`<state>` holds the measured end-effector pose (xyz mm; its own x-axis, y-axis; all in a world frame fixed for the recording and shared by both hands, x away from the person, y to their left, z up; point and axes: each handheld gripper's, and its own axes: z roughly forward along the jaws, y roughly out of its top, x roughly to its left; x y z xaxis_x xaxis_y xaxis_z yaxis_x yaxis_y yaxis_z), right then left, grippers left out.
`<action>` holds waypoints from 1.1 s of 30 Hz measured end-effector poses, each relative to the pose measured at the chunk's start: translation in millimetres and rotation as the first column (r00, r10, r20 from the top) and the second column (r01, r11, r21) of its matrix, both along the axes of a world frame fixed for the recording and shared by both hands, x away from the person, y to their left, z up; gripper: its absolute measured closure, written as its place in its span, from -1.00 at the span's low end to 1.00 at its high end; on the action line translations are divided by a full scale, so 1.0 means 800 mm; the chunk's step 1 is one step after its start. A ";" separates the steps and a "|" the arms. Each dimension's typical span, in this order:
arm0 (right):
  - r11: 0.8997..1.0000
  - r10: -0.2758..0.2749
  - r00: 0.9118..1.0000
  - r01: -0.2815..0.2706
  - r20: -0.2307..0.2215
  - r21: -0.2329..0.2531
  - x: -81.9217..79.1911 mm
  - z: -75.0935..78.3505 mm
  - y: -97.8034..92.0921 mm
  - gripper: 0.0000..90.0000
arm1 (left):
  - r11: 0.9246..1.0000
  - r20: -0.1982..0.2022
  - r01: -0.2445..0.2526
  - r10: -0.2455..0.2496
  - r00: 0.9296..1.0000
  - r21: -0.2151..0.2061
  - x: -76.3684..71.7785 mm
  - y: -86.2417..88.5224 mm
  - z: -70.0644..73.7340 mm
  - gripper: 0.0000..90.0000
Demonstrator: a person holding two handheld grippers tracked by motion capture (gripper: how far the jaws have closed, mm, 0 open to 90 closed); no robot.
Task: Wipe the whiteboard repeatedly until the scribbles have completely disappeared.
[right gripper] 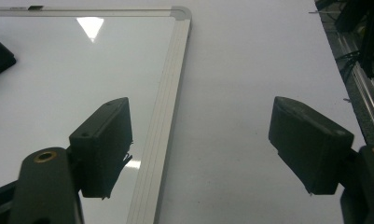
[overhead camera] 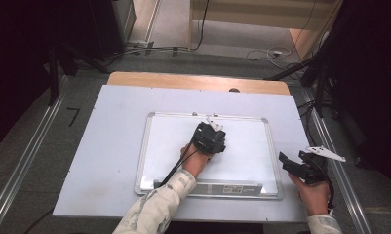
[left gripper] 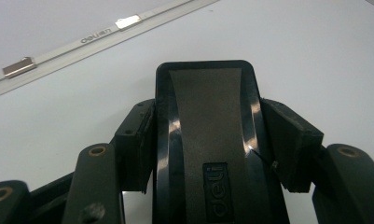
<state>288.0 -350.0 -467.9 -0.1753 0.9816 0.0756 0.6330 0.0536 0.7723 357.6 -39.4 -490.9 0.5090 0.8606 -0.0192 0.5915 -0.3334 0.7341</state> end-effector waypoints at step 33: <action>1.000 -0.001 1.000 0.001 -0.002 -0.002 0.000 0.000 0.000 -0.55 | 0.999 -0.023 0.039 -0.039 0.999 -0.007 -0.019 0.050 -0.001 -0.11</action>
<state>287.7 -350.1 -468.2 -0.1739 0.9820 0.0736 0.6344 0.0545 0.7711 342.0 0.3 -491.4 0.5412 0.8401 -0.0372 0.5950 -0.3513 0.7228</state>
